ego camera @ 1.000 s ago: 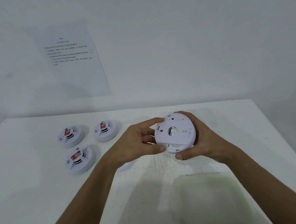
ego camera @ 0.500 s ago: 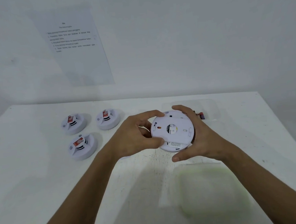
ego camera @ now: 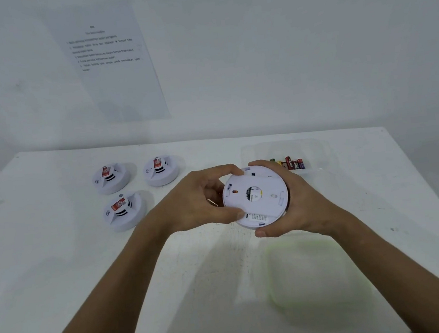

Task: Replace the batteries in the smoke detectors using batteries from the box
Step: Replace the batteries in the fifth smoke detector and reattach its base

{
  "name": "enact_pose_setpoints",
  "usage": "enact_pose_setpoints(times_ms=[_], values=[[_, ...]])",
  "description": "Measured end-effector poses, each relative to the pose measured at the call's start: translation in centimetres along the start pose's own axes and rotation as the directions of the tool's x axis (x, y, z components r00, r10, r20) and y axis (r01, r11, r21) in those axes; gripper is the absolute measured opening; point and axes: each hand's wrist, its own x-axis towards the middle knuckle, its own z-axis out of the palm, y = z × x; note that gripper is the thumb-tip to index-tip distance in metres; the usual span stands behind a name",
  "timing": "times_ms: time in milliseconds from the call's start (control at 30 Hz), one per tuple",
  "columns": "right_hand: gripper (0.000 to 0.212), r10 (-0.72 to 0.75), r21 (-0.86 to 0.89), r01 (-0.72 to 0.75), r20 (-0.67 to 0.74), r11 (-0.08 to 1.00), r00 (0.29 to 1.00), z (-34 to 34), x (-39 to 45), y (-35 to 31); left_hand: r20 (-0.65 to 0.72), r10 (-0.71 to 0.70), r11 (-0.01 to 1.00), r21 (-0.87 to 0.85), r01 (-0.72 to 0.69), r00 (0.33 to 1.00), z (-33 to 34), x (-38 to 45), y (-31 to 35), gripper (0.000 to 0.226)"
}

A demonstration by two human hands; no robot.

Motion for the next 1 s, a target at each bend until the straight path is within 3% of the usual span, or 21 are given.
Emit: enact_pose_setpoints(times_ms=[200, 533, 733, 1000], values=[[0.1, -0.02, -0.033, 0.02, -0.022, 0.999, 1.0, 0.4, 0.0, 0.6, -0.075, -0.023, 1.0, -0.021, 0.021, 0.997, 1.1, -0.5, -0.2, 0.055], [0.098, 0.005, 0.005, -0.005, -0.026, 1.0, 1.0, 0.9, -0.1, 1.1, -0.185, -0.018, 0.991, 0.13, 0.042, 0.983, 2.1, -1.3, -0.3, 0.051], [0.094, 0.018, 0.007, -0.018, 0.01, 1.0, 1.0, 0.7, -0.1, 1.0, -0.08, -0.025, 0.972, 0.231, 0.043, 0.996, 1.0, -1.1, -0.5, 0.074], [0.091, 0.007, -0.004, -0.007, 0.025, 1.0, 1.0, 1.3, -0.3, 0.8, -0.022, 0.062, 0.887, 0.46, -0.044, 0.998, 0.8, -0.6, -0.3, 0.064]])
